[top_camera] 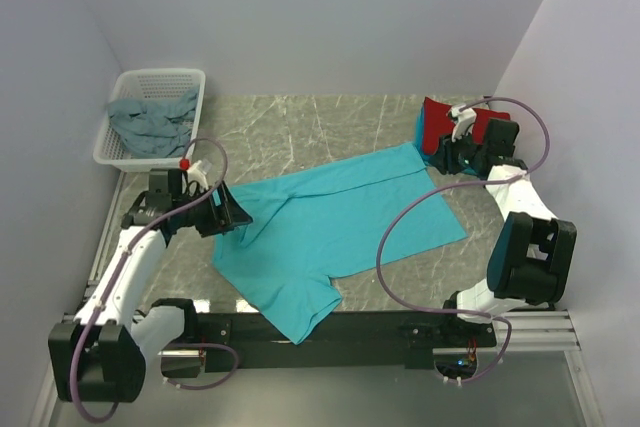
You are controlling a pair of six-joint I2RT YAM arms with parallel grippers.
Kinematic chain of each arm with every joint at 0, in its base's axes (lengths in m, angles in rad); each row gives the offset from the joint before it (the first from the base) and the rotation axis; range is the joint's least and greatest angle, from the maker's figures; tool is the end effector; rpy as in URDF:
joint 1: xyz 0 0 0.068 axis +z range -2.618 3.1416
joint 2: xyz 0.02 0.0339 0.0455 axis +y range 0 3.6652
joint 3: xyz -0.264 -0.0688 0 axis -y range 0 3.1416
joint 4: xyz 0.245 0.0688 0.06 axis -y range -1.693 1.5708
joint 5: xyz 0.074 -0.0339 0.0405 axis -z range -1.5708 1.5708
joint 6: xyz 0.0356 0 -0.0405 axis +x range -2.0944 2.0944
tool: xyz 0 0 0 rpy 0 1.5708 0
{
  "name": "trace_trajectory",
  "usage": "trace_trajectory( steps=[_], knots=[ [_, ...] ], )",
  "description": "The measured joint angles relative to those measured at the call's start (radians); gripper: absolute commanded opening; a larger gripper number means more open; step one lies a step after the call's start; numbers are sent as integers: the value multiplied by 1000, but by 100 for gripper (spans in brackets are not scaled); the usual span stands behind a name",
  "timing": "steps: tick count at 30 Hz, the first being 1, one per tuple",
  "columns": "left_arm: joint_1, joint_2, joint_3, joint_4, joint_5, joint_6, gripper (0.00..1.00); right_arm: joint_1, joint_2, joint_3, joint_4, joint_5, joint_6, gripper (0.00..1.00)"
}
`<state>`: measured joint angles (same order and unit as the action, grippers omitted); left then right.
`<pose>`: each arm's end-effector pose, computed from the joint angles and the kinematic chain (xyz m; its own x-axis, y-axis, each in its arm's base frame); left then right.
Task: Fold and stack the t-shirts
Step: Fold the tshirt
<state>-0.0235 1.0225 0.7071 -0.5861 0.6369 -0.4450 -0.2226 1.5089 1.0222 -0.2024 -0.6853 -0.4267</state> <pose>0.1970 -0.0258 0.2394 -0.8746 -0.3256 -0.3592 0.0125 0.7256 -0.6881 0.3236 -0.0501 0.2509 -0.4381 -0.2294 -0.8692 -0.5348 0.8437 0.0469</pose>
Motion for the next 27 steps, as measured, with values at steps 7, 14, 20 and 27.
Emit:
trace_trajectory(
  steps=[7, 14, 20, 27],
  knots=[
    [-4, 22, 96, 33, -37, 2, 62, -1, -8, 1, -23, -48, -1, 39],
    [-45, 475, 222, 153, -56, 17, 56, -1, -16, 1, -97, -107, -21, 39],
    [-131, 677, 337, 150, -121, 45, 56, -4, -30, 1, -110, -134, -24, 39],
    [-167, 750, 402, 141, -252, 72, 55, -21, -30, 1, -116, -153, -24, 39]
  ],
)
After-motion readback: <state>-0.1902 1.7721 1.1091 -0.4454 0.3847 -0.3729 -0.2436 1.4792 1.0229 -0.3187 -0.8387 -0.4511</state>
